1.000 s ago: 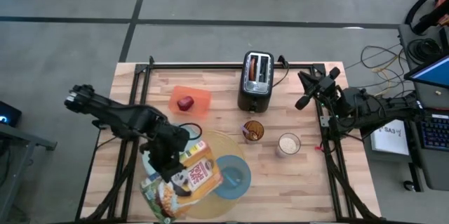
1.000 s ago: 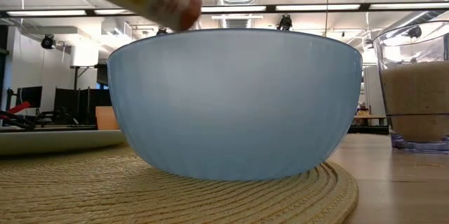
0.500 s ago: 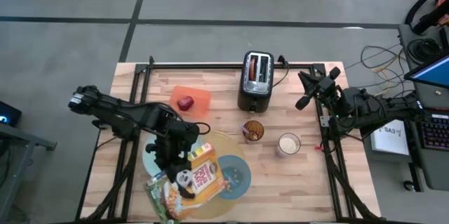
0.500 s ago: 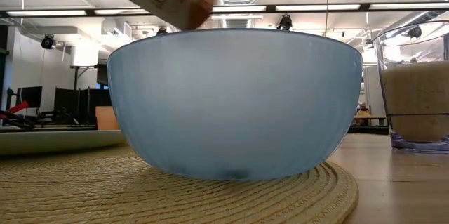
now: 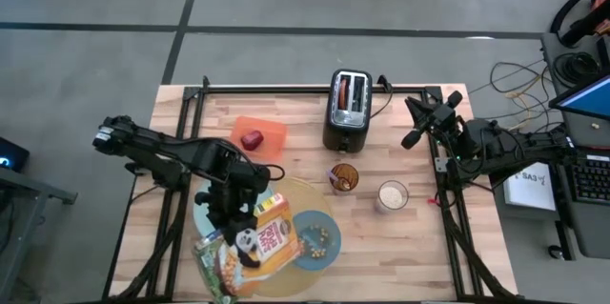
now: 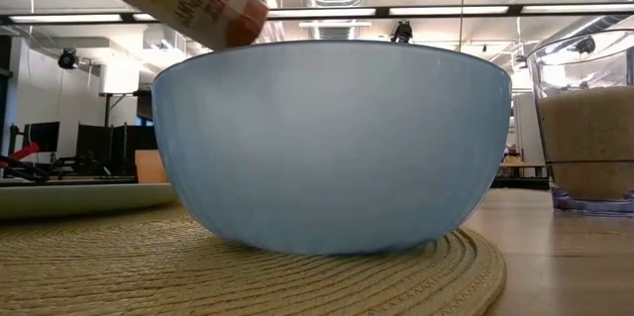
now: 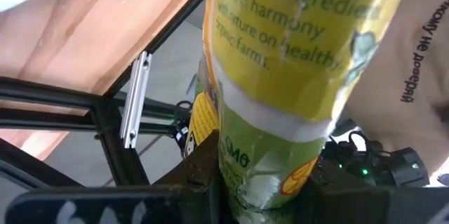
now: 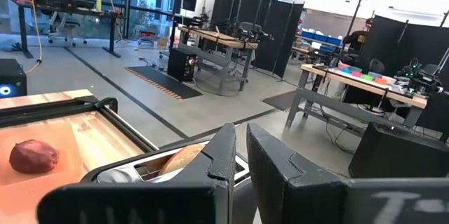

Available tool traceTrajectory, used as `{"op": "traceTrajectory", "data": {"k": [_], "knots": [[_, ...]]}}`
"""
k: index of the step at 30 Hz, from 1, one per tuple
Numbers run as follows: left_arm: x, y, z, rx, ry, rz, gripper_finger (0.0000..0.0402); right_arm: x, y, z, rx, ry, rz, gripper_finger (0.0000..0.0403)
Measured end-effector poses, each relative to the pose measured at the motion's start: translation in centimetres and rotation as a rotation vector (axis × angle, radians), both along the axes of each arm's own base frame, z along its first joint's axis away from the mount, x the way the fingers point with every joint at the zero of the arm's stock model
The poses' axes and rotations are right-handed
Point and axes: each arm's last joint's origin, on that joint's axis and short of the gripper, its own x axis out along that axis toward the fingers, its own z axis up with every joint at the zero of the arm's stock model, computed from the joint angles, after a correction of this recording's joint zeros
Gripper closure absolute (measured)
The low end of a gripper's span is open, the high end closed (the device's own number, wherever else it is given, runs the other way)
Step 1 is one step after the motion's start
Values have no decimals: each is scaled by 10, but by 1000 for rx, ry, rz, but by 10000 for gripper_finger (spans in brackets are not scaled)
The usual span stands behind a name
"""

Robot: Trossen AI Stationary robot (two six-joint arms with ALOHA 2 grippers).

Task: Arrange a breakfast setting
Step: Pour the cereal from the yellow cereal box into the blue bowl

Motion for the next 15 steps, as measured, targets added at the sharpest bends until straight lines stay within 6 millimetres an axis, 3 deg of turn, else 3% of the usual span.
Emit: {"op": "traceTrajectory", "data": {"k": [15], "knots": [[3, 10, 0, -14, -42, -3, 325, 0, 0, 0, 0, 0, 0, 376]]}}
